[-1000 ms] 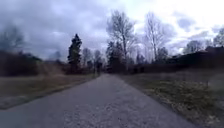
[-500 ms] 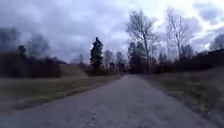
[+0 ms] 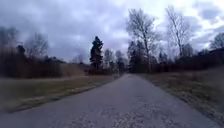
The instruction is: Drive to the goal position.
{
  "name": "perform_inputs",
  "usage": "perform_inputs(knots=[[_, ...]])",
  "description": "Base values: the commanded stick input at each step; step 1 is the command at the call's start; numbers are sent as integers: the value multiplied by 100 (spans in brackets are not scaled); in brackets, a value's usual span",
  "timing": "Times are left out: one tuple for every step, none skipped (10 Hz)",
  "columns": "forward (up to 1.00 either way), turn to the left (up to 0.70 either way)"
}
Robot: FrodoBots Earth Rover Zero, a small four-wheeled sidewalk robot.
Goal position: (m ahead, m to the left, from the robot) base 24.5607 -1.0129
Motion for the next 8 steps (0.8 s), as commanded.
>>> perform_inputs(knots=[[50, 0], [50, -4], [50, -31], [50, -50], [50, -50], [50, -50], [50, -35], [50, 0]])
